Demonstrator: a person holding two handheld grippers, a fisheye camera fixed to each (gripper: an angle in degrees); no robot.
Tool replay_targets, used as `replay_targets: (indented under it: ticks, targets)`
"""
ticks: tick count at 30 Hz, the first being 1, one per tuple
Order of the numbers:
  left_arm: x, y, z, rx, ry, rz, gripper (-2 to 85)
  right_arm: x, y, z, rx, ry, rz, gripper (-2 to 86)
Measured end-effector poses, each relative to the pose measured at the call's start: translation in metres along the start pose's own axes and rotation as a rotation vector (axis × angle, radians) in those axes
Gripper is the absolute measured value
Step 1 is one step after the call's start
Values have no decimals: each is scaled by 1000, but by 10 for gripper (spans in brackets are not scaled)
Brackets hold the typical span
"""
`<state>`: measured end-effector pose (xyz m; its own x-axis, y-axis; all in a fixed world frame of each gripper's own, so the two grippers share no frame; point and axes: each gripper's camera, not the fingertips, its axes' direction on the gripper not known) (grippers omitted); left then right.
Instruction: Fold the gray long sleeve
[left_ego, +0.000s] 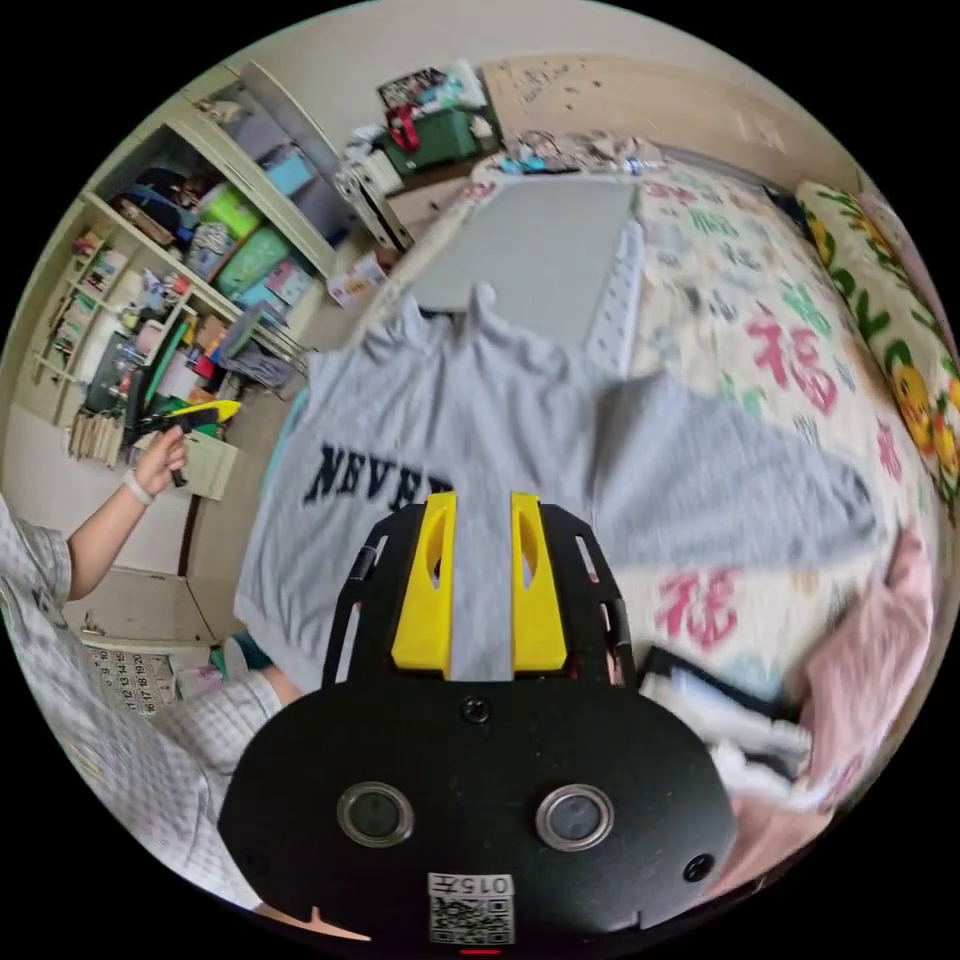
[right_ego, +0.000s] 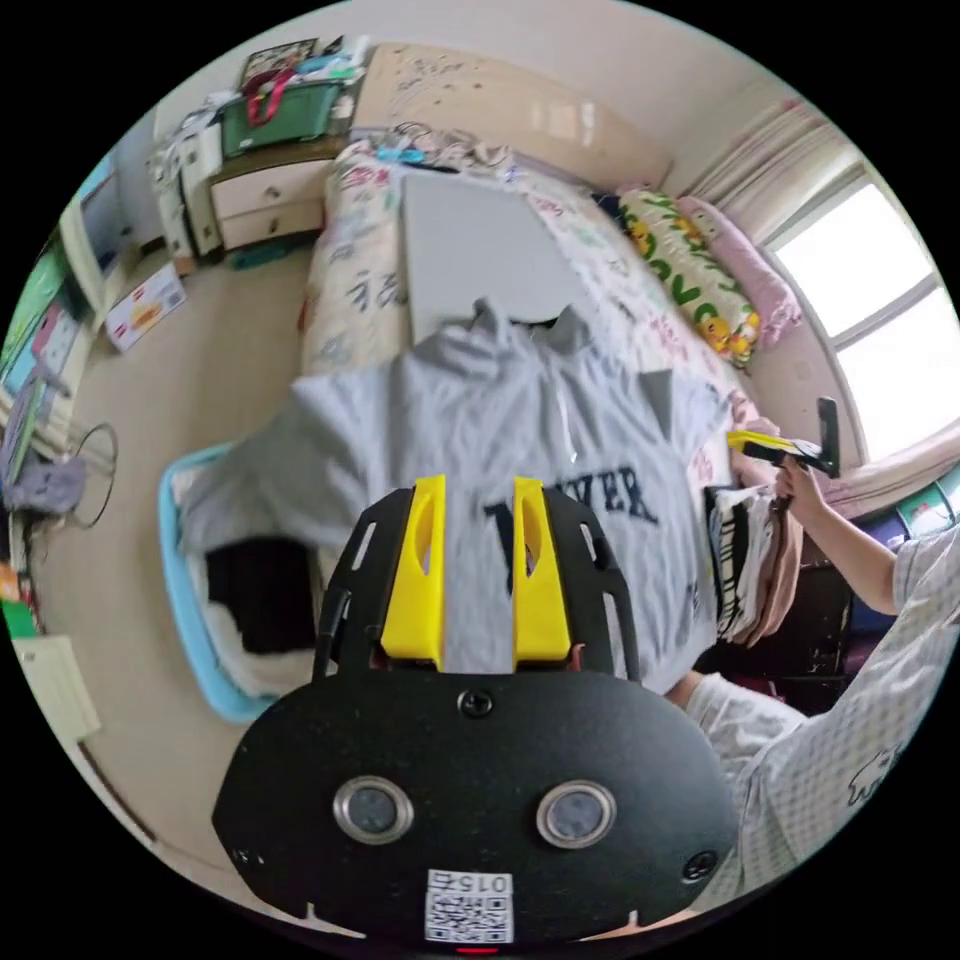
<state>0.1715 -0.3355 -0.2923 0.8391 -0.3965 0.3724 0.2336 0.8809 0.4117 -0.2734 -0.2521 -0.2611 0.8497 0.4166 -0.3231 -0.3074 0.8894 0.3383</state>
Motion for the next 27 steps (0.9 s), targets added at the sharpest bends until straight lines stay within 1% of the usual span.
replay_targets:
  ticks: [2, 4, 8, 10, 12, 15, 16, 19, 21, 24, 27]
  targets:
    - [7, -47, 26, 1, -30, -29, 96, 8, -38, 4, -4, 27, 6, 112]
    - [17, -97, 63, -36, -25, -60, 107, 15, -80, 13, -64, 36, -6, 124]
    - [34, -148, 117, -116, -35, -71, 121, 27, -124, 20, -113, 77, -52, 136]
    - [44, -170, 155, -199, -18, -93, 120, 39, -145, 24, -181, 71, -48, 132]
    - [51, -180, 181, -267, -6, -104, 111, 49, -156, 26, -242, 52, -35, 115]
    - [64, -193, 207, -317, -10, -102, 68, 66, -172, 21, -301, 23, 8, 48]
    - [69, -198, 212, -328, -13, -98, 51, 72, -178, 12, -281, 23, 19, 21]
    - [79, -213, 215, -289, -10, -86, 27, 84, -194, -9, -216, 26, -1, 4]
    - [86, -222, 223, -283, 4, -64, 20, 94, -203, -15, -209, 12, 0, 0]
    - [91, -230, 248, -302, 62, -41, 14, 114, -215, -13, -234, -48, 17, -1]
    - [91, -234, 260, -280, 109, -40, 12, 138, -224, -18, -222, -121, 51, 4]
